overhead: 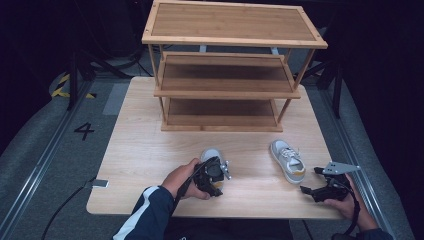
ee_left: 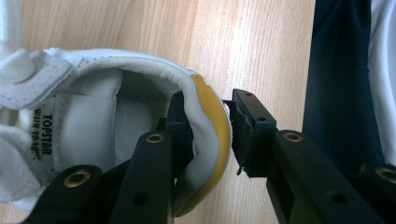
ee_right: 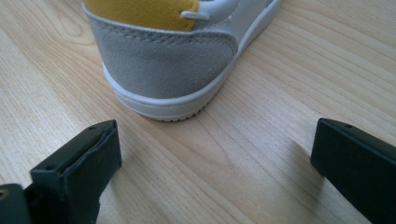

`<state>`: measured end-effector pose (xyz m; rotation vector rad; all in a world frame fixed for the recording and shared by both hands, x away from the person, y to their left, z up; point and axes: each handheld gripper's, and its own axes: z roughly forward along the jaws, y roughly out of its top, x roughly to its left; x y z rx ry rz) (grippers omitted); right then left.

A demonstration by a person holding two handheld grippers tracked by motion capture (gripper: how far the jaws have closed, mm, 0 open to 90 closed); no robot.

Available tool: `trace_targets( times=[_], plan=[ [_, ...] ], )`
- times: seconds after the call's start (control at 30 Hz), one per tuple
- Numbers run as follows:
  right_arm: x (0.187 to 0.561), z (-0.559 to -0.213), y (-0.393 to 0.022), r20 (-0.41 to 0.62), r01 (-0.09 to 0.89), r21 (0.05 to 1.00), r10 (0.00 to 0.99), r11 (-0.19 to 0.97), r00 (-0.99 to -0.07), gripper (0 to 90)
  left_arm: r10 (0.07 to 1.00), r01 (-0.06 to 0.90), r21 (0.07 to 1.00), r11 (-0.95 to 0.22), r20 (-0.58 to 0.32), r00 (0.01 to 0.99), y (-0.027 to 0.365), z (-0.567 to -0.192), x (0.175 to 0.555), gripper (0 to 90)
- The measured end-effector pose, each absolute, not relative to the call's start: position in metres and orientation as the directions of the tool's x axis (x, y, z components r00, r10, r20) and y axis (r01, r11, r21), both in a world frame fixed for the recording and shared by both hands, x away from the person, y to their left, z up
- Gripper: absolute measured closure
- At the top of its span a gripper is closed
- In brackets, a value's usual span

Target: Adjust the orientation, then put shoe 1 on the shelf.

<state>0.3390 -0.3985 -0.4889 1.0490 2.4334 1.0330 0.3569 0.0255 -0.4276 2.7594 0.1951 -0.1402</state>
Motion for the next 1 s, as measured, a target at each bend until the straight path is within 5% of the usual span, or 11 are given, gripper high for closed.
trace_targets(
  times=[1.0],
  plan=[
    [0.3382, -0.4888, -0.3994, 0.012, 0.512, 0.719, 0.728, 0.470, -0.686, 3.8, 0.062, 0.105, 0.381, -0.919, -0.123, 0.991, 0.0345, -0.4207, 0.3664, 71.9]
  ],
)
